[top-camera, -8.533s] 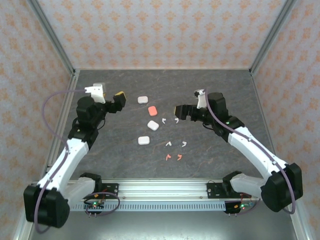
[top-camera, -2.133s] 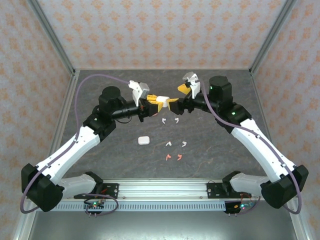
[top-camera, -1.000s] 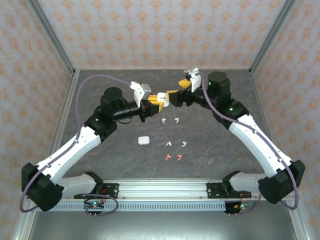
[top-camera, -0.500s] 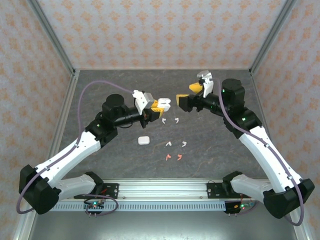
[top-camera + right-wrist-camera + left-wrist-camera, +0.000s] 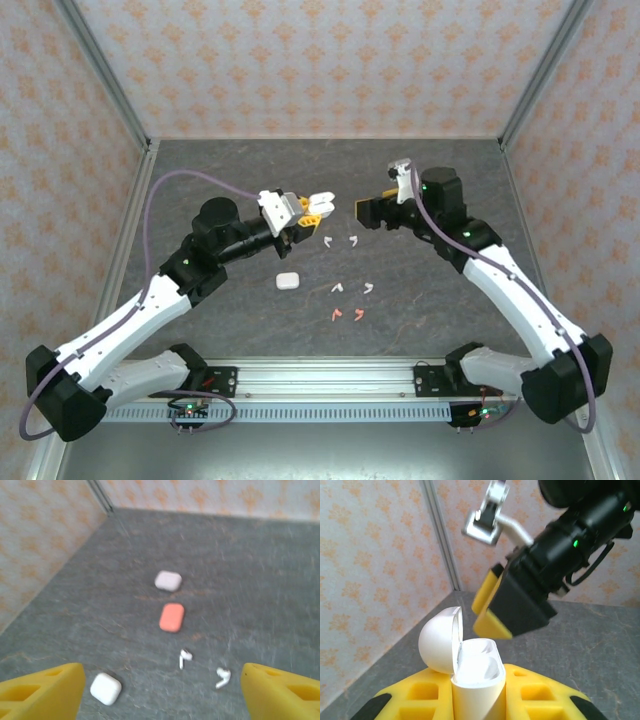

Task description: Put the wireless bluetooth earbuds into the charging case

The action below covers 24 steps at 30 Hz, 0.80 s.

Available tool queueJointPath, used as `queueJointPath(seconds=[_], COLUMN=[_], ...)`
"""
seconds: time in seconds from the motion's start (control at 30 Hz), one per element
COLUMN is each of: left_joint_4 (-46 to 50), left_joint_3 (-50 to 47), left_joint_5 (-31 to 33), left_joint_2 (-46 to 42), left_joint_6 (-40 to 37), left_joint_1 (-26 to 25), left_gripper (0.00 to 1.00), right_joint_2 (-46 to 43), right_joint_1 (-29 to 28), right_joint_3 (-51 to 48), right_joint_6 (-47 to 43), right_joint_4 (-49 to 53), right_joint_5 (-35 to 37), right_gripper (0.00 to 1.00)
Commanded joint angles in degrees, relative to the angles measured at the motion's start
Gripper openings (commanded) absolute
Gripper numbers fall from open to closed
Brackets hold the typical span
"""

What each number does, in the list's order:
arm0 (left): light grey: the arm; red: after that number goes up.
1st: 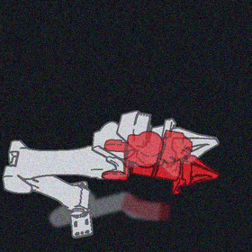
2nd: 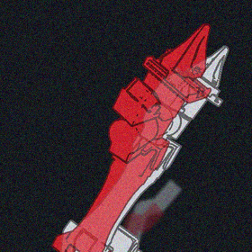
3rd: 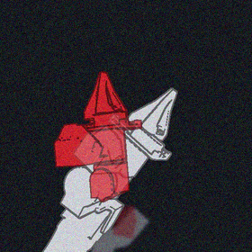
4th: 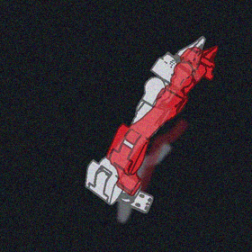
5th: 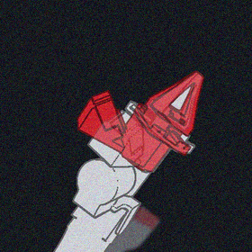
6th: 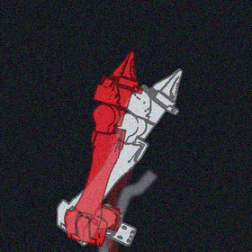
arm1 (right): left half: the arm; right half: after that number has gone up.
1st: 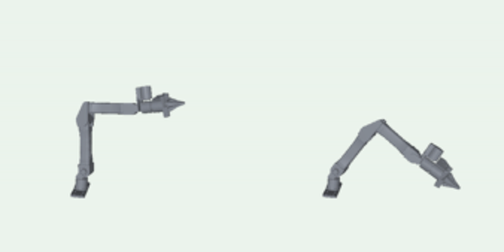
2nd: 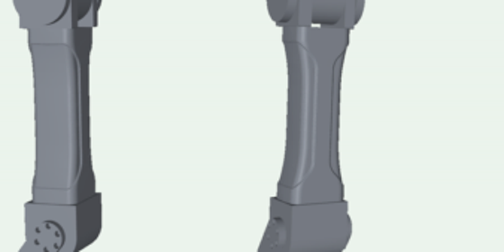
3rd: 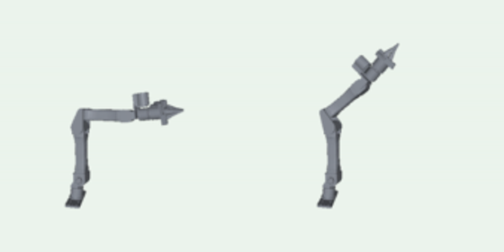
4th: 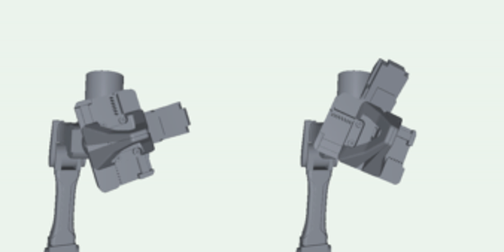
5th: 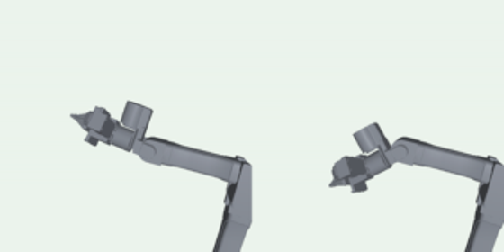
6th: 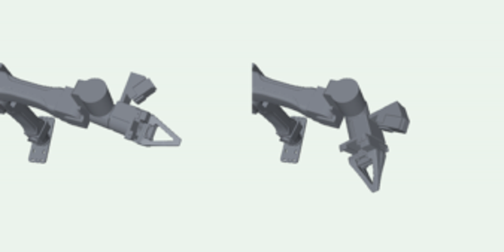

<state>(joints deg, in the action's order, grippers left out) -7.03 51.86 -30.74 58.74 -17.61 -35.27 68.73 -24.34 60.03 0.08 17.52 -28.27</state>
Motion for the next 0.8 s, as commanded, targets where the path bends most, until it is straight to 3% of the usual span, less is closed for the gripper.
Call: queueJointPath(seconds=[0.0, 0.43, 0.77], left_joint_4=[-0.12, 0.07, 0.61], left_joint_3=[-0.13, -1.5, -1.46], left_joint_5=[1.81, 4.64, 5.3], left_joint_2=[-1.43, -2.85, -2.58], left_joint_6=[-1.97, -0.6, 0.02], left_joint_1=[-0.5, -0.59, -0.6], left_gripper=[0.0, 0.0, 0.0], right_joint_2=[4.05, 19.66, 31.59], right_joint_1=[0.05, -0.37, -5.15], right_joint_3=[-0.9, 4.4, 12.36], right_joint_6=[3.88, 5.95, 1.85], right_joint_4=[0.93, 1.79, 5.36], right_joint_5=[2.98, 2.07, 5.1], right_gripper=[0.77, 0.66, 0.59])
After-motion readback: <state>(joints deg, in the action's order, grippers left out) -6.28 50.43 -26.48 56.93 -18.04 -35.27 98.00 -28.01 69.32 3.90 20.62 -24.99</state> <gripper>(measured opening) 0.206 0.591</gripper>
